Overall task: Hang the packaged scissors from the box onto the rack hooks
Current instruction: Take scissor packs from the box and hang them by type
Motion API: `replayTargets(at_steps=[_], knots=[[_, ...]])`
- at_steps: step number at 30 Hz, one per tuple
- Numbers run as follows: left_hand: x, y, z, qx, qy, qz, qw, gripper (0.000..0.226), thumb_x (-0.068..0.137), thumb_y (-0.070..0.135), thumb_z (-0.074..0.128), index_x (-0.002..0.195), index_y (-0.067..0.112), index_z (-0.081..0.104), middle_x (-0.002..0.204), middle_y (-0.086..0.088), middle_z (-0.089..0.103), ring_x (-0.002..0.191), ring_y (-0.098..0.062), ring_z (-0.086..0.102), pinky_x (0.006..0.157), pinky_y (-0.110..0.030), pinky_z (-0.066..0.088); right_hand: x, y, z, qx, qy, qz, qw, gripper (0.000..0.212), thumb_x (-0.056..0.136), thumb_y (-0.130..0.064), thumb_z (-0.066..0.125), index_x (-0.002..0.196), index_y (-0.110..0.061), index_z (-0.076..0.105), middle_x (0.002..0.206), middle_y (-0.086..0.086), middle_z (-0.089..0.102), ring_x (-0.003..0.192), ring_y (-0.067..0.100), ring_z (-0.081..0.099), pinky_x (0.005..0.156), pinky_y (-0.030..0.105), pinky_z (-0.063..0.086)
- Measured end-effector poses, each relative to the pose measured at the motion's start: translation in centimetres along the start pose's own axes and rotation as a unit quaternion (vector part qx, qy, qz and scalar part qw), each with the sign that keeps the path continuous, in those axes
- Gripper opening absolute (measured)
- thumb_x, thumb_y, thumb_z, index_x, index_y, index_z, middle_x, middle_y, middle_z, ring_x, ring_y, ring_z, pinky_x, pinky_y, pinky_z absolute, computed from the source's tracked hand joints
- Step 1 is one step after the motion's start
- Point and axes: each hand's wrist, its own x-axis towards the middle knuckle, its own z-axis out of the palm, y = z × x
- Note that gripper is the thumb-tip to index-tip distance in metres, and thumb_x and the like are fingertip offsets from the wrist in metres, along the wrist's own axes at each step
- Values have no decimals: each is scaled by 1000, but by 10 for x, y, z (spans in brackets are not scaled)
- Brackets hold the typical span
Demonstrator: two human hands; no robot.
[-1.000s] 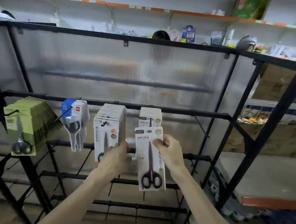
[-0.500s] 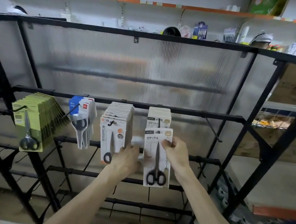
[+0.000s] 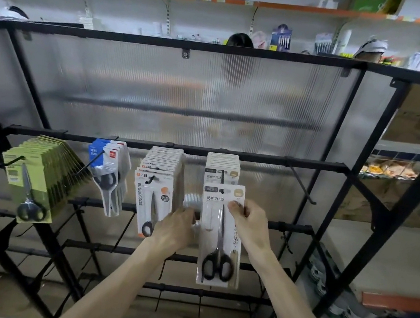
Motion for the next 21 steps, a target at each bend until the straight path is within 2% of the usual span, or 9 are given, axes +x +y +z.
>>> replayTargets(at_steps=[2,5,9,14,16,19,21], knots=[[0,0,0,-7,4,7,1000,38,100,18,53,138,18,52,142,-4,53,126,-28,57,100,-49,51,5,-2,3,-3,-2,9,1000,18,97,-28,63,94,-11,68,80,-5,66,61,2,54,55,12,41],[1,-1,3,3,13,4,1000,34,98,13,55,133,17,54,138,-4,57,122,-28,59,97,-49,54,21,-3,10,-48,10,21,999,21,96,-32,61,91,-11,63,82,-1,64,65,9,54,57,21,39],[-1,-1,3,25,23,-8,999,32,99,13,55,132,15,54,135,-7,59,118,-29,61,94,-48,55,45,-1,22,-56,33,50,997,20,98,-28,58,95,-9,62,86,0,63,69,9,55,58,20,35],[-1,7,-4,34,30,14,999,37,96,2,52,131,14,49,135,-7,55,119,-30,58,92,-49,54,57,-11,24,-19,44,102,994,22,97,-24,59,77,-14,55,76,1,57,65,12,49,57,26,35],[-3,15,-7,29,45,34,998,47,95,1,54,138,16,44,137,-6,53,127,-29,52,94,-49,53,56,-13,23,-29,40,109,993,20,97,-27,59,84,-13,54,81,0,57,70,11,52,58,26,36],[-9,21,-9,29,60,52,996,59,92,3,60,146,16,37,140,-5,50,134,-27,45,96,-47,52,45,-11,26,-88,60,80,991,37,94,-40,61,105,-6,50,97,3,55,87,19,59,65,26,45],[-15,22,-7,39,55,64,996,58,92,4,62,144,14,37,140,-7,48,134,-28,43,94,-45,53,28,-10,25,-159,63,49,984,35,97,-32,60,114,-5,45,104,3,47,91,18,53,68,25,42]])
